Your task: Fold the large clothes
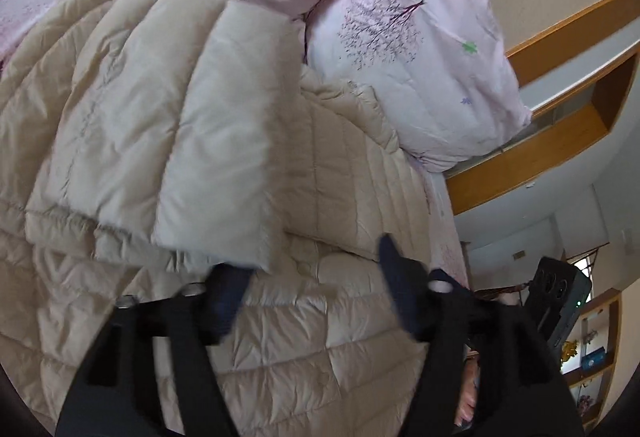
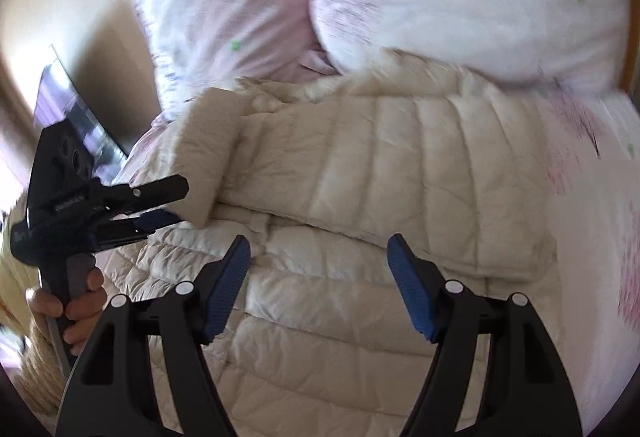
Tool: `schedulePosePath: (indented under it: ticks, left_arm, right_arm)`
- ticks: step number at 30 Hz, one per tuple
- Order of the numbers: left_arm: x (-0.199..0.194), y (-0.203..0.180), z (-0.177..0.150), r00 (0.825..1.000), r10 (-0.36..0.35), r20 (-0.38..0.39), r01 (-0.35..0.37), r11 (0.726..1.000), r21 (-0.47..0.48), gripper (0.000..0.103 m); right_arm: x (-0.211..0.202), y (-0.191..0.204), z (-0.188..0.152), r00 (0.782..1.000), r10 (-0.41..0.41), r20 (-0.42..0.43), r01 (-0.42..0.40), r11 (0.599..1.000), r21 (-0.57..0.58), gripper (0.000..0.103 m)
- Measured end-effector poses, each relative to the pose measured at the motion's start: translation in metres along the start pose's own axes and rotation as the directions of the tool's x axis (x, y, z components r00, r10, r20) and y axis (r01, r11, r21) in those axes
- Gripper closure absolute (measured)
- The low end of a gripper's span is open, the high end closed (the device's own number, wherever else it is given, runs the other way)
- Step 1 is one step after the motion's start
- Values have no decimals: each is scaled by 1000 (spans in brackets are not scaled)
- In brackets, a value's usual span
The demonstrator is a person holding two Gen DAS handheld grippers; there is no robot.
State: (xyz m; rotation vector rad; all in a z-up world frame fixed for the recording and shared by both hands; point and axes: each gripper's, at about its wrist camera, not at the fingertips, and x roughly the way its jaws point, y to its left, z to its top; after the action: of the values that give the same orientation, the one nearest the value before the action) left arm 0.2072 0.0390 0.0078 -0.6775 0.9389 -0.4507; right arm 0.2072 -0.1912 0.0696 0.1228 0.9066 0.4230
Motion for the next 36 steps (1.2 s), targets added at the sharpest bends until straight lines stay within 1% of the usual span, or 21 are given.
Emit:
schedulePosePath:
  ticks: [4,6,10,12,14,15,18,21,22,23,24,25,26,27,29,30,31,32,33,35,36]
  left_arm:
    - [-38,9,-2,997,-64,37,64,998,9,19]
    - [-62,25,3,992,-88,96,90,996,-21,19]
    - [-88,66,17,981,-40,188,64,990,-124,18]
    - [-88,85,23,981,-2,192,38,982,-185,18]
    - [-83,102,27,983,23,181,20,972,-235,18]
    - [-80,112,27,985,32,169,14,963,-270,18]
    - [-68,134,23,988,28,154,25,943,-331,19]
    - [-66,141,19,986,29,165,30,940,-341,19]
    - [-65,140,19,986,30,164,28,940,-339,19]
    - [-66,141,18,986,32,163,25,941,-337,19]
    - [-65,141,17,986,34,163,22,942,-334,19]
    - [-65,141,17,986,37,162,18,944,-330,19]
    - [-65,140,16,986,40,161,15,945,-326,18]
    - [-65,139,15,986,44,160,10,947,-322,18]
    - [-63,137,17,986,49,158,3,949,-315,18]
    - [-62,136,17,986,52,157,-1,950,-312,18]
    - [-62,136,17,986,56,156,-5,952,-307,18]
    - [-62,135,17,986,58,155,-8,953,-303,18]
    - [-62,135,16,986,62,154,-14,955,-298,18]
    - [-62,134,16,986,68,152,-21,957,-289,18]
    - [-62,133,16,986,70,150,-25,959,-284,18]
  right_arm:
    - [-2,47,4,997,53,51,-42,980,-195,32]
    - [3,76,4,995,80,64,-57,953,-299,32]
    - [20,129,1,993,89,72,-47,888,-458,34]
    - [36,162,-5,994,64,88,-4,828,-561,35]
    - [48,181,-10,994,38,103,35,783,-621,38]
    - [58,192,-14,993,9,115,69,751,-657,39]
    - [83,210,-20,988,-63,139,144,693,-706,43]
    - [106,212,-18,969,-177,174,248,668,-702,58]
    - [112,210,-16,963,-201,182,270,668,-694,68]
    - [114,205,-13,958,-214,189,285,679,-676,83]
    - [114,199,-9,958,-218,189,288,708,-644,90]
    - [111,191,-4,961,-207,183,276,753,-598,96]
    - [106,185,-2,963,-196,184,267,783,-562,97]
    - [94,173,4,963,-183,196,258,829,-496,98]
    - [72,149,14,962,-165,220,238,899,-368,100]
    - [57,128,19,961,-159,227,218,939,-265,100]
    - [47,114,20,961,-157,227,203,959,-196,100]
    - [36,87,21,964,-156,214,177,981,-81,100]
    - [31,70,20,969,-154,195,159,987,-10,99]
    - [28,28,14,987,-110,116,94,987,130,91]
    - [28,15,11,993,-86,85,71,984,165,87]
